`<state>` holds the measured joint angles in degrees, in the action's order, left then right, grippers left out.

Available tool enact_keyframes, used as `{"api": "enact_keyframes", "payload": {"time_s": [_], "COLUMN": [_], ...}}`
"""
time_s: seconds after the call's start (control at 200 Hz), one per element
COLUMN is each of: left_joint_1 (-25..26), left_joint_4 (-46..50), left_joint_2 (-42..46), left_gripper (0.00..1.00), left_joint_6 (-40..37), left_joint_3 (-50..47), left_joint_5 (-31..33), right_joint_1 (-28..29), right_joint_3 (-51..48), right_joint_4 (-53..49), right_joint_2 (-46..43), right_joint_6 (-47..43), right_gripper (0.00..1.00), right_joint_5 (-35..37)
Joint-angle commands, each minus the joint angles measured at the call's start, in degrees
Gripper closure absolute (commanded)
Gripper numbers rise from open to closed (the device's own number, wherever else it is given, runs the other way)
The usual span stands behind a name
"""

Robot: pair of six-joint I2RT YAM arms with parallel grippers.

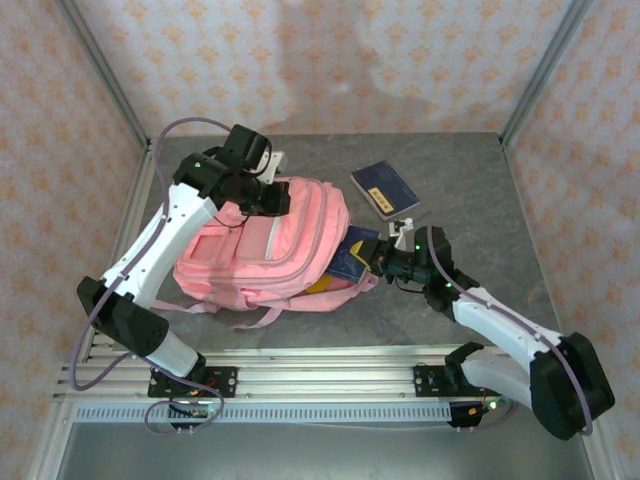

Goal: Pack books, pencil case, and school supplies into a backpack

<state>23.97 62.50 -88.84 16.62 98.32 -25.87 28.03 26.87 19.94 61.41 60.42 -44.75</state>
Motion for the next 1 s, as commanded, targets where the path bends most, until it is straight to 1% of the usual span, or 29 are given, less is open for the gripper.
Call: {"api": "enact_keyframes", "payload": {"time_s": [0.0,0.155,0.255,0.42,0.49,0.641,0.831,0.946,0.996], "left_joint_1": [0.1,0.1,0.0,-0.6,-1.2,-1.7,-1.7,-1.7,-1.7], "left_joint_4": [-5.0,-5.4,-5.9,-6.8,-7.3,-8.4,-8.4,-9.1,-9.4], "left_joint_2": [3.2,3.1,3.3,3.6,3.5,2.7,1.2,0.9,0.5], "left_gripper": [1.00,1.00,1.00,1.00,1.00,1.00,1.00,1.00,1.00], "left_joint_6": [0.8,0.8,0.9,1.3,1.9,3.0,3.6,4.1,4.4], "left_joint_3": [4.3,4.6,4.8,4.9,4.7,5.1,6.7,6.8,6.7], "left_joint_5": [-5.3,-6.5,-7.1,-8.3,-9.1,-10.3,-10.8,-10.6,-11.1], "right_joint_1": [2.0,5.8,7.2,8.9,10.2,13.4,17.4,19.7,20.7], "right_joint_3": [1.7,6.1,8.3,11.2,12.4,14.9,18.9,22.9,25.9], "right_joint_4": [12.9,20.8,26.8,42.5,46.3,45.9,38.5,29.5,22.1], "right_joint_2": [3.8,13.6,20.5,32.4,35.9,40.1,40.5,40.0,40.6], "right_joint_6": [-0.4,0.4,2.2,9.2,10.7,9.8,6.7,2.8,0.1], "right_gripper": [1.00,1.00,1.00,1.00,1.00,1.00,1.00,1.00,1.00], "right_joint_5": [1.5,2.5,3.5,2.4,2.4,3.4,6.0,8.3,10.1]}}
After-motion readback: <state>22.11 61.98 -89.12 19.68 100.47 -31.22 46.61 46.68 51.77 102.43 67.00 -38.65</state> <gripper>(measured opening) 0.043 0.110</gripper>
